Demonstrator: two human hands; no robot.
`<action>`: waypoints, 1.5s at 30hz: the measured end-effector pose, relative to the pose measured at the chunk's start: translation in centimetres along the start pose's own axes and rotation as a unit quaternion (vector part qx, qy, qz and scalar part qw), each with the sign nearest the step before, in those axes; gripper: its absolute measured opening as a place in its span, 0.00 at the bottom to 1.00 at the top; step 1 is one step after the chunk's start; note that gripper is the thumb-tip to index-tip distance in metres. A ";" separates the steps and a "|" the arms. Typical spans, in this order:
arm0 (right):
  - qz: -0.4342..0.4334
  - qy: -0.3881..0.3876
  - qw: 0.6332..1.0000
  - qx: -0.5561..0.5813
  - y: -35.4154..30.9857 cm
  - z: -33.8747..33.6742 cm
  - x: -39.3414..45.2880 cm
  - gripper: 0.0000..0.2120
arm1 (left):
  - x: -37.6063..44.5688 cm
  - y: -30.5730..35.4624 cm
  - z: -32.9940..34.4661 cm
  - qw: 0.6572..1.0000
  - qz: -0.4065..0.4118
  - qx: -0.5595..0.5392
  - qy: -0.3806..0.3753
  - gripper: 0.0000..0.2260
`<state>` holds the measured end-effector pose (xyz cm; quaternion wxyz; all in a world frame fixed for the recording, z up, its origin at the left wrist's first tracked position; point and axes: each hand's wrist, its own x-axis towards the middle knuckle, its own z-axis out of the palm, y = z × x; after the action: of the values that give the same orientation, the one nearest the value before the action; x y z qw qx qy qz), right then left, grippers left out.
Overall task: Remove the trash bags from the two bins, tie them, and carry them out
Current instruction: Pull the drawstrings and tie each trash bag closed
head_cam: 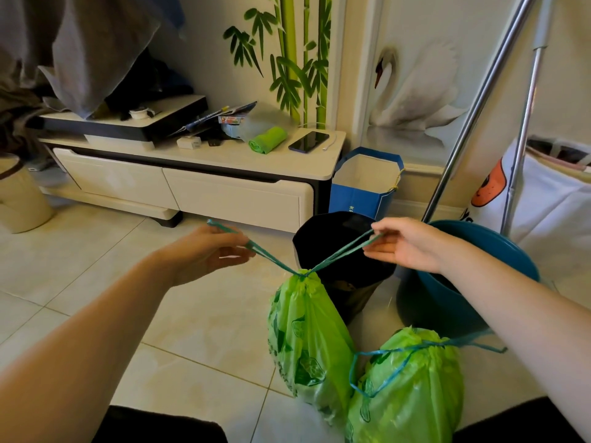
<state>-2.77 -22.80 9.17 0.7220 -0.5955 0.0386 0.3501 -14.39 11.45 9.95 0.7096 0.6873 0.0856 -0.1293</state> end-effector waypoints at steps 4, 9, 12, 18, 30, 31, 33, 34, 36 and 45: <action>-0.035 -0.030 0.987 0.156 -0.7 1.0 -0.4 0.10 | -0.1 1.3 0.9 0.992 0.018 -0.114 0.042 0.08; -0.012 -0.028 0.997 0.077 -1.3 3.1 -1.7 0.09 | 0.1 2.6 2.6 0.954 -0.016 -0.297 0.030 0.12; -0.055 -0.053 0.997 0.023 -2.0 5.2 -2.9 0.13 | 0.3 3.4 5.5 0.949 -0.004 -0.313 -0.029 0.06; -0.186 -0.020 0.960 -0.209 -0.6 7.7 -4.3 0.19 | 0.8 3.6 11.2 0.978 -0.029 -0.204 -0.017 0.11; -0.256 0.037 0.880 -0.400 -0.1 6.4 -5.0 0.15 | 2.5 3.0 14.4 0.992 -0.043 -0.119 -0.021 0.10; -0.253 0.048 0.876 -0.409 -0.2 5.9 -5.1 0.14 | 2.7 2.9 14.5 0.992 -0.041 -0.118 -0.017 0.10; -0.236 0.069 0.860 -0.446 -0.4 4.5 -5.2 0.13 | 3.0 2.7 14.5 0.991 -0.037 -0.131 -0.015 0.11; -0.223 0.075 0.845 -0.481 -0.4 3.6 -5.4 0.12 | 3.1 2.7 14.5 0.988 -0.039 -0.146 -0.013 0.11; -0.188 0.078 0.796 -0.569 -0.5 1.4 -6.0 0.11 | 3.4 2.6 14.6 0.986 -0.044 -0.158 -0.010 0.11; 0.095 0.041 0.688 -0.719 2.1 -8.4 -10.2 0.14 | 4.6 1.6 16.2 0.997 -0.014 -0.004 0.073 0.10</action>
<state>-8.57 -34.85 9.86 0.0336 -0.9390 -0.1386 0.3130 -10.42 -5.02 10.74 0.7024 0.6908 0.1473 -0.0877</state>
